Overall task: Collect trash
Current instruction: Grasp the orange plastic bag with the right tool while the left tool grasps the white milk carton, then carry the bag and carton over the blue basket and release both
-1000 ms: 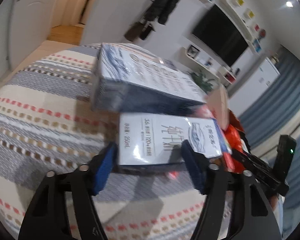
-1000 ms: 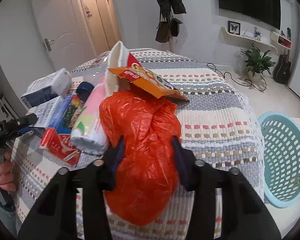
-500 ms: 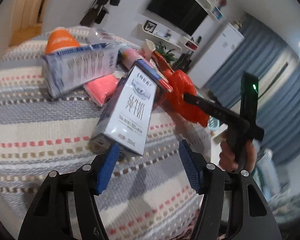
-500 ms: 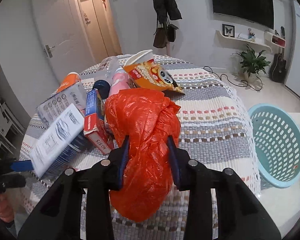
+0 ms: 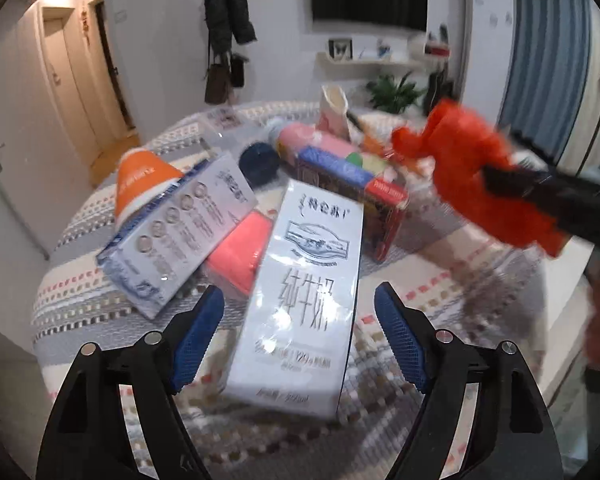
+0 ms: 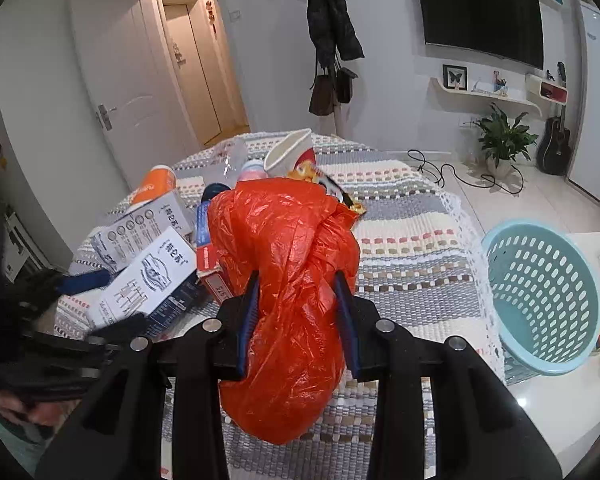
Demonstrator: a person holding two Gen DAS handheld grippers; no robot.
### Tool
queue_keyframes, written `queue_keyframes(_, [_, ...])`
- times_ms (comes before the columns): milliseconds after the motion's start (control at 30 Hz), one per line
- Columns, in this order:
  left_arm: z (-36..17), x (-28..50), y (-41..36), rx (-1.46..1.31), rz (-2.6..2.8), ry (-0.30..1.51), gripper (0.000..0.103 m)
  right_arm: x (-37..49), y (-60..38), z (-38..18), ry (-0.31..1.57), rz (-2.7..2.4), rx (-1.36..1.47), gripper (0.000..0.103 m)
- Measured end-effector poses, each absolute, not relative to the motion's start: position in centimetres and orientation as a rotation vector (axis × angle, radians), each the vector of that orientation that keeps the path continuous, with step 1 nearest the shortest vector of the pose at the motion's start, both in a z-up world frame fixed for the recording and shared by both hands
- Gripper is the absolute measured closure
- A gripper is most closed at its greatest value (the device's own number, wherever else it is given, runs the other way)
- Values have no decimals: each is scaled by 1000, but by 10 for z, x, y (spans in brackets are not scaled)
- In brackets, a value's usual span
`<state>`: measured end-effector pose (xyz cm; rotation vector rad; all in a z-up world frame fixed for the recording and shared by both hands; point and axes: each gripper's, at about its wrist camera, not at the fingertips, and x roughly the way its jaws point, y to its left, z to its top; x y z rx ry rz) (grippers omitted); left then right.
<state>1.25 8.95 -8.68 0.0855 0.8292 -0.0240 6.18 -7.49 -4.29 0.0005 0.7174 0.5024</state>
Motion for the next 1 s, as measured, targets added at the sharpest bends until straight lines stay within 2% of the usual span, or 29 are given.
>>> queue_keyframes(33, [-90, 18, 89, 79, -30, 852, 28, 60, -76, -41, 712, 502, 1, 71])
queue_keyframes(133, [-90, 23, 83, 114, -5, 856, 44, 56, -81, -33, 688, 503, 3, 71])
queue_keyframes(233, [-81, 23, 87, 88, -18, 836, 48, 55, -85, -28, 672, 500, 12, 71])
queue_keyframes(433, [-36, 9, 88, 34, -51, 682, 49, 55, -104, -12, 618, 467, 30, 71])
queue_keyframes(700, [23, 45, 28, 25, -201, 550, 49, 72, -156, 9, 543, 351, 77, 71])
queue_keyframes(833, [32, 75, -18, 22, -277, 530, 49, 90, -195, 8, 538, 253, 118, 71])
queue_keyframes(1000, [12, 123, -74, -25, -378, 594, 49, 123, -253, -15, 595, 102, 199, 71])
